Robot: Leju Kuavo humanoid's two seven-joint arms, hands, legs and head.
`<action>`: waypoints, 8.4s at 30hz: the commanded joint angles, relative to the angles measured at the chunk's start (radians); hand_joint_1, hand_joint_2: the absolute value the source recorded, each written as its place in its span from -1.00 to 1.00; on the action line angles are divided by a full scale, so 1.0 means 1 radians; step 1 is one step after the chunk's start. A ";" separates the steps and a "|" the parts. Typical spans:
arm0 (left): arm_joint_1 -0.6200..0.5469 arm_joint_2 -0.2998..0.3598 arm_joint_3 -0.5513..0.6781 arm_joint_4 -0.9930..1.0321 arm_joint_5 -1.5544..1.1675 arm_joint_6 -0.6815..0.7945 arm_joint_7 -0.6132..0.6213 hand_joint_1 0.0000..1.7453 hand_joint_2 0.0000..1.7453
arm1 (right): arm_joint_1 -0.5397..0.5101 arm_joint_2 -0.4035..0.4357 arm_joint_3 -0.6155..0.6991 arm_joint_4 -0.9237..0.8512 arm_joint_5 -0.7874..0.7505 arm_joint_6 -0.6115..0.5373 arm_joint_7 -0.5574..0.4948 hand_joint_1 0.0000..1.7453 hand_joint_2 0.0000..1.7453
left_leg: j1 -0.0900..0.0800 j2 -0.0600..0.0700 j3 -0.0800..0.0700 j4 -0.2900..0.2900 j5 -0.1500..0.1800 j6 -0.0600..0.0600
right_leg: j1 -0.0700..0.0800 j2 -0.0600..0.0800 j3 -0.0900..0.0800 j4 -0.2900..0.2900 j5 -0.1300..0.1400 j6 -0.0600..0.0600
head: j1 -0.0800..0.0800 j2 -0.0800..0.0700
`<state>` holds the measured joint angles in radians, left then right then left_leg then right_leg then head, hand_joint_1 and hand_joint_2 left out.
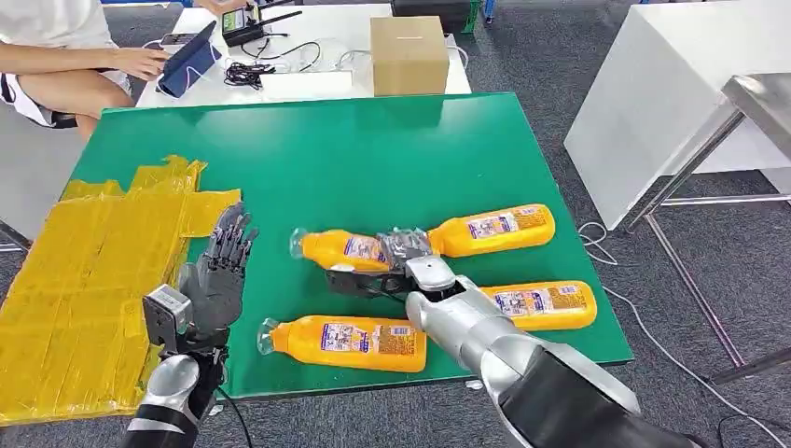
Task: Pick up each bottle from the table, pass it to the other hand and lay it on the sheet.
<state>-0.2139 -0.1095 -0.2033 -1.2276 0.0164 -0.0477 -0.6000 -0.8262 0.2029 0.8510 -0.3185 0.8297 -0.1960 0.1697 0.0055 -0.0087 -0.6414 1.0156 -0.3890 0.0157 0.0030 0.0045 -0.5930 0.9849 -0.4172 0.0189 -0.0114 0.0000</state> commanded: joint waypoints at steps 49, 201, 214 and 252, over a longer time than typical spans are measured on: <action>-0.072 0.038 -0.139 -0.007 0.035 0.040 0.116 -1.00 1.00 | 0.314 -0.050 -0.101 -0.512 -0.189 -0.173 -0.536 1.00 1.00 | -0.001 0.000 0.004 -0.001 -0.003 -0.001 | -0.001 0.000 0.004 -0.001 -0.002 0.001 | 0.000 0.000; -0.268 0.069 0.282 0.386 -0.503 0.113 -0.010 -1.00 1.00 | 0.561 -0.269 -0.232 -1.156 -0.192 -0.025 -0.492 -1.00 1.00 | 0.000 0.003 0.002 -0.001 -0.002 -0.001 | 0.000 0.002 0.002 -0.002 -0.001 0.001 | 0.000 0.000; -0.123 0.097 0.210 0.137 -0.131 -0.098 -0.065 -1.00 1.00 | 0.496 -0.341 -0.059 -1.036 -0.160 0.132 -0.454 -1.00 1.00 | 0.000 0.002 0.003 -0.001 -0.004 -0.002 | 0.000 0.003 0.003 -0.001 -0.002 0.000 | 0.000 0.000; -0.104 0.066 0.213 0.184 -0.072 -0.100 -0.080 -1.00 1.00 | 0.401 -0.345 0.086 -0.752 -0.079 0.272 -0.162 0.84 1.00 | 0.000 -0.001 0.001 -0.001 -0.002 -0.001 | 0.000 0.000 0.001 -0.001 -0.002 0.000 | 0.000 0.000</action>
<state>-0.2941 -0.0336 0.0008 -1.0861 -0.0565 -0.1469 -0.6794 -0.3712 -0.1293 0.8759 -1.1731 0.7496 0.0656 -0.0023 0.0055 -0.0100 -0.6436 1.0154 -0.3902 0.0147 0.0030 0.0046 -0.5943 0.9845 -0.4180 0.0189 -0.0111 0.0000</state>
